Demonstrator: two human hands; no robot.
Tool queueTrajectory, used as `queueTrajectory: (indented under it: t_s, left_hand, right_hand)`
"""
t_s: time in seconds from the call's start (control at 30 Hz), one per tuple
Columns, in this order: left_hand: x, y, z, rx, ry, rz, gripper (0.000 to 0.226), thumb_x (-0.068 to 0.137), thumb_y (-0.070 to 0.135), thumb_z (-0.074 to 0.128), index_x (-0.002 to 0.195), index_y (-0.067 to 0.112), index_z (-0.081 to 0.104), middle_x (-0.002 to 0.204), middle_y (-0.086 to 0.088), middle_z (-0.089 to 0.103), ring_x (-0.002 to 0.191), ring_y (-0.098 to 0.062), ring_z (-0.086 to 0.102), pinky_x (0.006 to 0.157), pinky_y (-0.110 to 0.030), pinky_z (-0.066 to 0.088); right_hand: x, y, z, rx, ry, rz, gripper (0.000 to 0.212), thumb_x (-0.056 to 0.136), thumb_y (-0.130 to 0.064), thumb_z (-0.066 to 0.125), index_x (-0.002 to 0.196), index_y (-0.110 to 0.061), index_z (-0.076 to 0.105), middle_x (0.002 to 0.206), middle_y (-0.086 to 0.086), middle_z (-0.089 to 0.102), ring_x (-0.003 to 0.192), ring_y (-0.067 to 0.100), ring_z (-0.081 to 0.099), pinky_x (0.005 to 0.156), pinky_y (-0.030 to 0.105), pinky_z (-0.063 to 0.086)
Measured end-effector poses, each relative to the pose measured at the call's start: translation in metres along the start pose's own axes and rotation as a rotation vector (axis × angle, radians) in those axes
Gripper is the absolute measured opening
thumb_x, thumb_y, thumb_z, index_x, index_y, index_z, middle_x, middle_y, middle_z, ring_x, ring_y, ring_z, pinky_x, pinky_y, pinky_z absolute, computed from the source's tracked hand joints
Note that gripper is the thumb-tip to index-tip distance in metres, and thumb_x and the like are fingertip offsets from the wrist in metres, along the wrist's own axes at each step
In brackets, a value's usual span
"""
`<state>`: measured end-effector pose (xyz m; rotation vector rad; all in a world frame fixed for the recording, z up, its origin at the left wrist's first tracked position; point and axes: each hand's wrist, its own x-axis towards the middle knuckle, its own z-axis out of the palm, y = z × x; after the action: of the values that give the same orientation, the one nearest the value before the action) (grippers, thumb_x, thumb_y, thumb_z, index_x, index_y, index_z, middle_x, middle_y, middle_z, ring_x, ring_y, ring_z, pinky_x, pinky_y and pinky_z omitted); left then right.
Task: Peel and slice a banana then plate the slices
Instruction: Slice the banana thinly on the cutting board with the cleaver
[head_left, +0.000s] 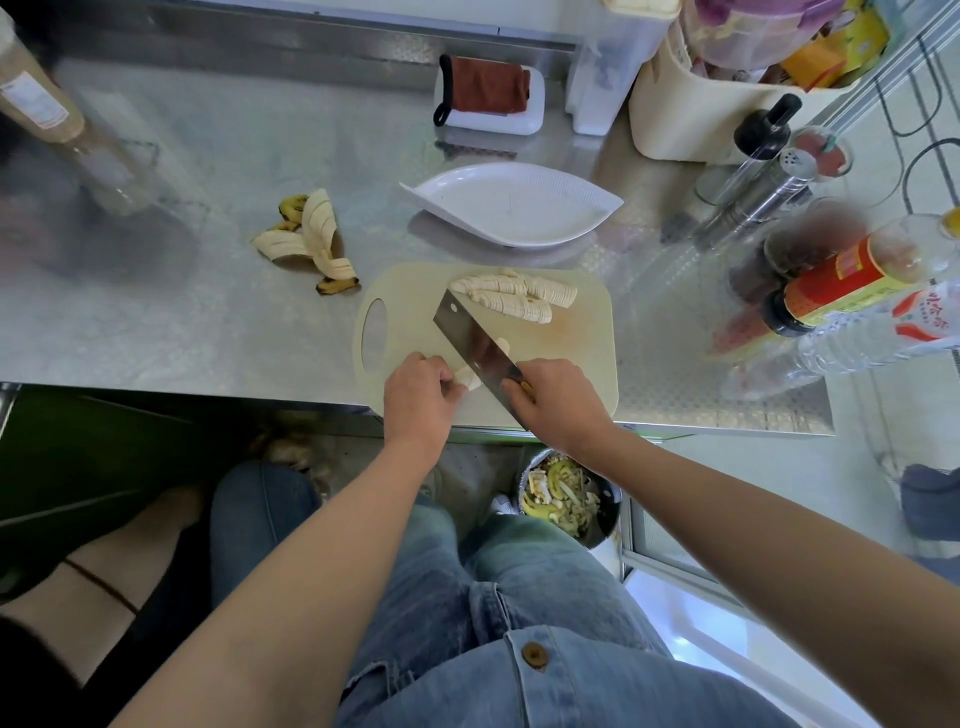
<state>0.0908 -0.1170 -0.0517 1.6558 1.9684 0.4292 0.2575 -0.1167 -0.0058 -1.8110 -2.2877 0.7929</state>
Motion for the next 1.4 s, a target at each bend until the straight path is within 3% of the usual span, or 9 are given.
queueTrajectory:
  t_s: [0.23,0.37,0.63,0.77,1.2,1.4]
  left_hand:
    - [0.0002,-0.0004,0.0017,-0.001,-0.006,-0.006,0.009,0.084,0.020,0.069,0.087,0.012,0.069,0.089,-0.005,0.059,0.079,-0.022,0.057,0.075,-0.032,0.047]
    - [-0.0002,-0.0006,0.0024,-0.008,-0.001,-0.005,0.008,0.084,0.019,0.070,0.087,0.012,0.069,0.088,-0.004,0.059,0.078,-0.022,0.057,0.074,-0.031,0.048]
    - [-0.0011,-0.0012,0.0008,0.009,0.007,0.016,0.010,0.084,0.020,0.070,0.089,0.012,0.069,0.090,-0.004,0.059,0.078,-0.021,0.056,0.074,-0.028,0.044]
    - [-0.0007,-0.0015,0.0009,0.014,0.005,0.014,0.010,0.084,0.021,0.069,0.089,0.012,0.069,0.089,-0.004,0.058,0.078,-0.021,0.056,0.073,-0.027,0.041]
    - [-0.0014,-0.0015,0.0011,0.014,0.008,0.018,0.010,0.084,0.021,0.069,0.090,0.013,0.069,0.090,-0.004,0.059,0.079,-0.021,0.056,0.075,-0.030,0.043]
    - [-0.0022,-0.0021,0.0010,0.015,0.018,0.024,0.009,0.085,0.021,0.069,0.088,0.013,0.069,0.089,-0.003,0.059,0.078,-0.020,0.057,0.075,-0.030,0.046]
  right_hand:
    - [0.0012,-0.0005,0.0027,-0.024,-0.070,0.049,0.029,0.095,-0.025,0.047,0.069,-0.012,0.044,0.062,0.004,0.045,0.059,0.025,0.044,0.055,0.030,0.029]
    - [-0.0032,0.0037,0.0068,-0.013,-0.083,0.085,0.035,0.094,-0.025,0.047,0.062,-0.014,0.040,0.058,0.002,0.042,0.058,0.025,0.043,0.048,0.030,0.022]
    - [0.0007,-0.0029,0.0011,0.025,0.005,0.028,0.034,0.094,-0.023,0.048,0.062,-0.015,0.039,0.059,0.004,0.044,0.057,0.026,0.043,0.055,0.031,0.028]
    - [0.0010,-0.0031,0.0013,0.013,-0.011,0.022,0.038,0.094,-0.023,0.048,0.059,-0.019,0.034,0.059,0.002,0.042,0.057,0.026,0.043,0.055,0.031,0.028]
    - [-0.0012,0.0008,0.0085,-0.037,-0.068,0.058,0.030,0.095,-0.026,0.046,0.070,-0.010,0.047,0.065,0.007,0.049,0.061,0.027,0.047,0.055,0.031,0.029]
    - [-0.0013,-0.0012,0.0028,0.008,0.001,0.021,0.032,0.094,-0.023,0.048,0.064,-0.013,0.042,0.062,0.005,0.047,0.057,0.026,0.044,0.055,0.031,0.028]
